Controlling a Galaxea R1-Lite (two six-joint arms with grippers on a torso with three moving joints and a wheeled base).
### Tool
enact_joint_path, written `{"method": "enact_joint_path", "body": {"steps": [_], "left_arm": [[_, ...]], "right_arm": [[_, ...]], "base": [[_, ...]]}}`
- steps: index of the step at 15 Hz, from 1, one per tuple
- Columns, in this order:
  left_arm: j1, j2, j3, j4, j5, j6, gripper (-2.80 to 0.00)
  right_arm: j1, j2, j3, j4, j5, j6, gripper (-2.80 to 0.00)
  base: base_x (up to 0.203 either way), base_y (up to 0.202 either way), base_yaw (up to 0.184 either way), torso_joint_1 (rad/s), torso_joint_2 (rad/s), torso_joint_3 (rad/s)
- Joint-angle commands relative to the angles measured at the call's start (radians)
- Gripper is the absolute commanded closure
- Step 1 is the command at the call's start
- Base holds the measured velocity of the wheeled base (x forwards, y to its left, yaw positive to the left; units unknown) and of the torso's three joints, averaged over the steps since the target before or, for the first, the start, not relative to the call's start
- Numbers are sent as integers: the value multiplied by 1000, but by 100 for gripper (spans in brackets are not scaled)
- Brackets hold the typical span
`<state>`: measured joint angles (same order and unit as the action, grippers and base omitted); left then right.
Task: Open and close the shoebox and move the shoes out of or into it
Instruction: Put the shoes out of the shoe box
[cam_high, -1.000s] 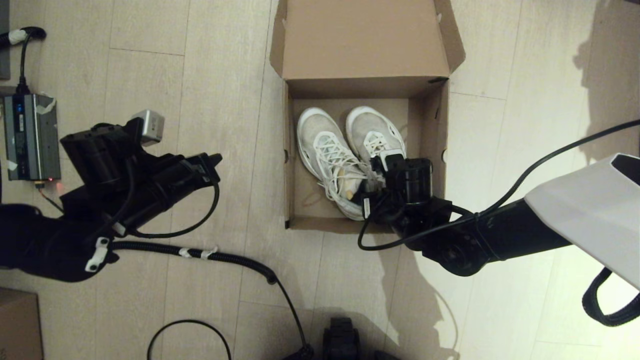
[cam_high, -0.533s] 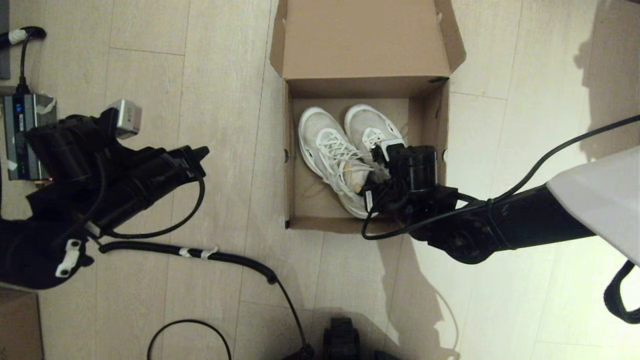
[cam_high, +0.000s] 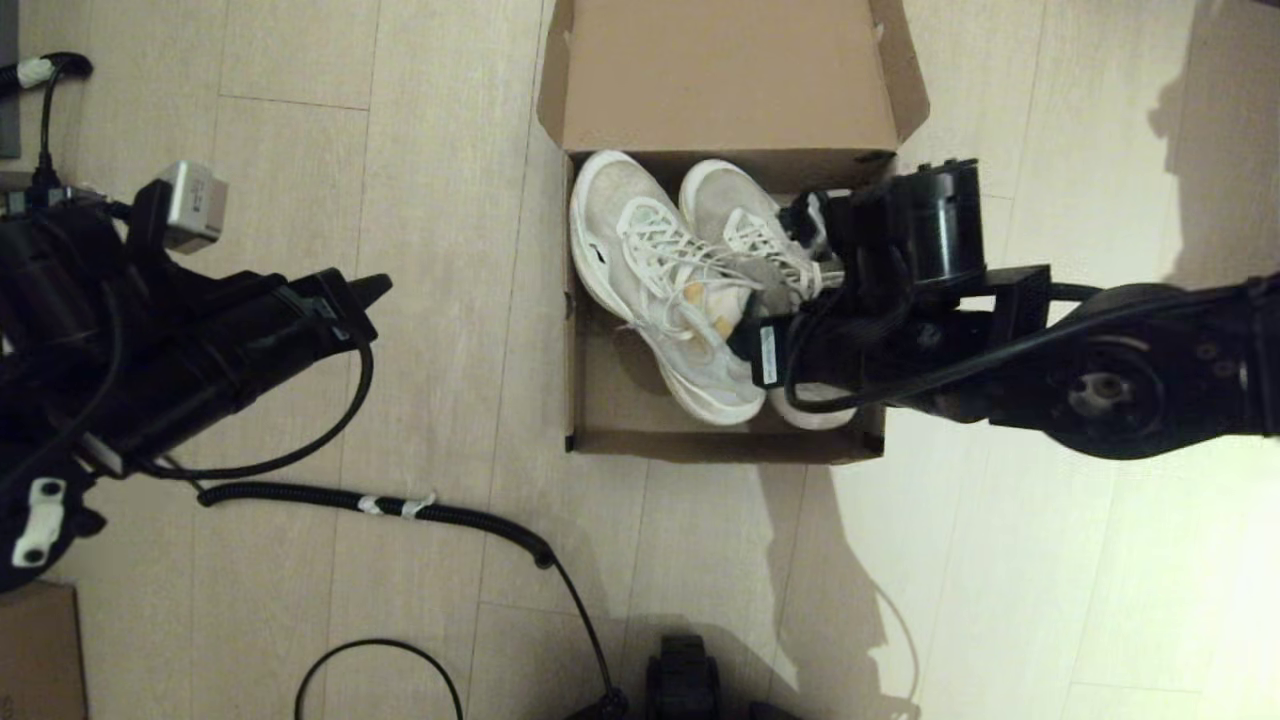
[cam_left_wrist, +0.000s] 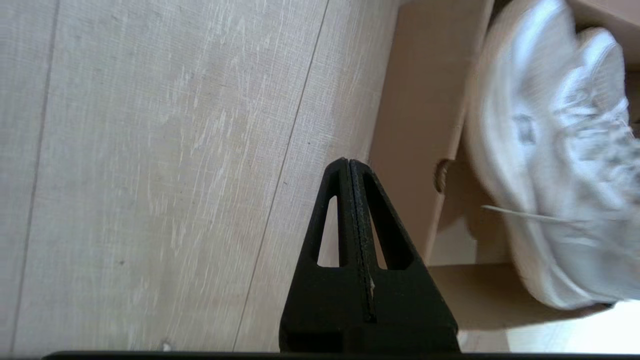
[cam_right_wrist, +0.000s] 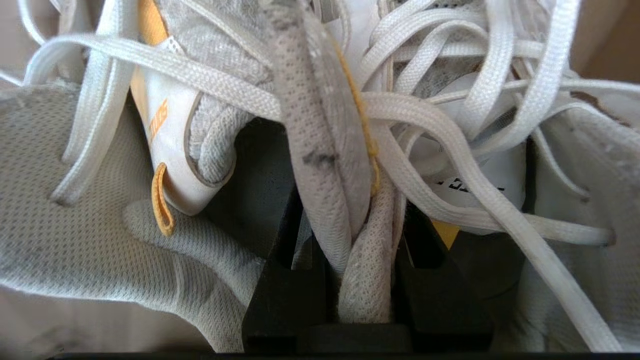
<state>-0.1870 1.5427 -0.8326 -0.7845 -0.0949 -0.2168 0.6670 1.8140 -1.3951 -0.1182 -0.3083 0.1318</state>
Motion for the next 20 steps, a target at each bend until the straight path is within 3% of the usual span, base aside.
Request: {"method": "enact_joint_path", "body": {"steps": [1,5,9,12,15,17,18,20], "left_arm": [[0,-54,-1,13,0,-2,0],[0,-99,12,30,0,-3,0],[3,-148,42,42,1,-4,0],[5,-173,56,46,0,-9,0],[6,-189,92,49,8,-7,0],[7,-189,122,50,75,3,0],[7,-187,135,48,129,18,0],[8,-205,166,47,150,34,0]], "right_arm": [[3,-96,-37,90,29,34,0],[2,-270,-109,360,121,116,0],[-39,-427,-124,470,124,134,0],[-214,-499,-141,490,119,125,0],[-450,-526,-150,490,120,74,0],[-600,-513,-142,488,122,31,0],[-642,-481,-138,486,123,21,0],[-667,-426,-134,450,124,12,0]], "base": [[0,0,0,0,0,0],[0,0,0,0,0,0],[0,0,0,0,0,0],[0,0,0,0,0,0],[0,0,0,0,0,0],[0,0,0,0,0,0],[0,0,0,0,0,0],[0,0,0,0,0,0]]}}
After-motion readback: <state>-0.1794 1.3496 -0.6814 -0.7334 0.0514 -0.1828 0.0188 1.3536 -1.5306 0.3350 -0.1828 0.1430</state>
